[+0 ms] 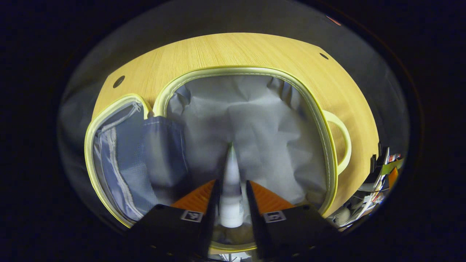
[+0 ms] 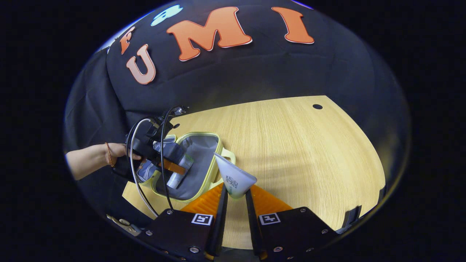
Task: First open the suitcase, pack the skin care products into it, and then close the suitcase.
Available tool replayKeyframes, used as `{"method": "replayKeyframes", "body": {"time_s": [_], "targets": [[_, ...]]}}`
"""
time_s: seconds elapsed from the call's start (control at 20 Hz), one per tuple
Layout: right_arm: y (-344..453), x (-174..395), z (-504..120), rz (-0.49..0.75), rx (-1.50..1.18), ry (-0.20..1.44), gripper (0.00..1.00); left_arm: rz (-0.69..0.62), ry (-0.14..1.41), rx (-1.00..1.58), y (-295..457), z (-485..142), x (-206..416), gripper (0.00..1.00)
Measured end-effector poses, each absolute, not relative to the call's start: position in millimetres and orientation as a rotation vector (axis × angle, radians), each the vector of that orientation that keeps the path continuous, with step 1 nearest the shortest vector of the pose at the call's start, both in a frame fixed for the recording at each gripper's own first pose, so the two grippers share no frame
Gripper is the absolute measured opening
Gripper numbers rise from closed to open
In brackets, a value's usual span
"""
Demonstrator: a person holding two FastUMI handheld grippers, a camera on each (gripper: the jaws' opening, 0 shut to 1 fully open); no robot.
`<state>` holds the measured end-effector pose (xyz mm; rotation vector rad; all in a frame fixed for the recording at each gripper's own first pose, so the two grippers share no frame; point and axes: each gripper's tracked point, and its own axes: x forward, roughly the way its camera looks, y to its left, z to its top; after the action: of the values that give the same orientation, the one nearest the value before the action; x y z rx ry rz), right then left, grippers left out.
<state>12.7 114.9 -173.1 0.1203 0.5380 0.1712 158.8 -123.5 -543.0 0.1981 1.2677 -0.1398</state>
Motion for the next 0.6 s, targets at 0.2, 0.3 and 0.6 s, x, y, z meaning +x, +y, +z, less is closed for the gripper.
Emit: {"method": "replayKeyframes", "body": {"time_s": [0.2,0.3,0.6], "targets": [[114.6,13.4,-166.4,0.177,0.104,0.549,0.32,-0.155,1.222,0.166,-135.6,-534.4,158.6,1.00],[118.9,17.7,-158.7,0.199,0.095,0.549,0.32,-0.166,1.173,0.167,-137.2,-521.0,155.2,0.98],[168.3,37.9,-129.8,0.352,0.017,0.584,0.33,-0.183,0.962,0.084,-131.0,-444.7,126.2,0.98]]}}
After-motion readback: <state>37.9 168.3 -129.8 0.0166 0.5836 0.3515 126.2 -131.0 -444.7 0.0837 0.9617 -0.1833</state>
